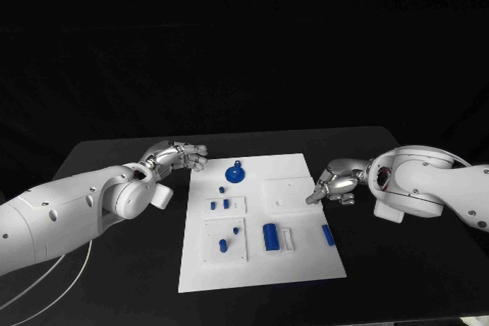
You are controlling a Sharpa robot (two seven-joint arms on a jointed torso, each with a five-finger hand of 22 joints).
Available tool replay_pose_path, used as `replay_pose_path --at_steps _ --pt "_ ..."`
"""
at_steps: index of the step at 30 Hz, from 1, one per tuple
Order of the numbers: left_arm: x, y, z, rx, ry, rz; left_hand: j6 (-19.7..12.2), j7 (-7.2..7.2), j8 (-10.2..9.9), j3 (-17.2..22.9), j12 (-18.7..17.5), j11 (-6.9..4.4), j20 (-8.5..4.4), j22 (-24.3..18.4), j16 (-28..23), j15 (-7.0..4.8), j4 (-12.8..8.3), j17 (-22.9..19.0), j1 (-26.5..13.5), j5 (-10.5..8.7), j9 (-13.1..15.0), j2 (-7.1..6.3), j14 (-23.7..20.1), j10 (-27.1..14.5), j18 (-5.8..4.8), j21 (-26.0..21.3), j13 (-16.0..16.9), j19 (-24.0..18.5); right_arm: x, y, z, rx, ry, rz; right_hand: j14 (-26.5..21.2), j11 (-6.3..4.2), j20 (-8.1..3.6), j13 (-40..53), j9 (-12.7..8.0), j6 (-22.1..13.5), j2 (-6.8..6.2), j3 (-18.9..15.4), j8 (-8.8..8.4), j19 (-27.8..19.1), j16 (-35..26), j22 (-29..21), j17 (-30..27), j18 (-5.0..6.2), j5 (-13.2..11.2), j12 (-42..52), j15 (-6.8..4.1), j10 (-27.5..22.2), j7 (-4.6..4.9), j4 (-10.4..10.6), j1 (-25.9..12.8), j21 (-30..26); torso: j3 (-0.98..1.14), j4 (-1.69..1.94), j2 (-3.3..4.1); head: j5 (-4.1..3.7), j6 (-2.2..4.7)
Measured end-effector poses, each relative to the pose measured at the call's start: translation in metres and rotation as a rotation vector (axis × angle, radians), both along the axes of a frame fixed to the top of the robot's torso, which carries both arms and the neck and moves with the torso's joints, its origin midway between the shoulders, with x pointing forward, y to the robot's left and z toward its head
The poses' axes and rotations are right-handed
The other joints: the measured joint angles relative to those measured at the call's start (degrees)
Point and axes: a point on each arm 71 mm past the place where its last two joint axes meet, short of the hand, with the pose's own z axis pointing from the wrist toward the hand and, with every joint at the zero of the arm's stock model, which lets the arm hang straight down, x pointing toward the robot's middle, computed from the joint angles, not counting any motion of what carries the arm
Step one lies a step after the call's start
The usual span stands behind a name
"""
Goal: Assemble the parts on the task board
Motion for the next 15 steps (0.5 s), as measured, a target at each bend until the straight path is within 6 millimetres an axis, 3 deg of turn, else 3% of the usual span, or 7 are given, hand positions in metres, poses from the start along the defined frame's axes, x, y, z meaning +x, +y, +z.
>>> replay_pose_path --at_steps 15 --pt "0.0 -0.002 0.0 -0.001 0.0 -0.003 0.0 0.0 0.0 0.0 0.0 0.0 0.0 0.0 -0.2 0.0 0.0 0.1 0.0 0.0 0.0 0.0 0.0 0.0 0.0 0.0 0.0 0.0 -0.012 -0.038 -0.018 -0.193 0.105 -0.069 0.0 -0.32 0.2 -0.3 0.6 0.2 0.36 -0.6 0.68 -0.2 -0.2 -0.2 -0.2 0.0 -0.2 0.0 0.0 -0.5 0.47 0.6 -0.3 -0.3 -0.16 0.07 0.07 -1.39 0.06"
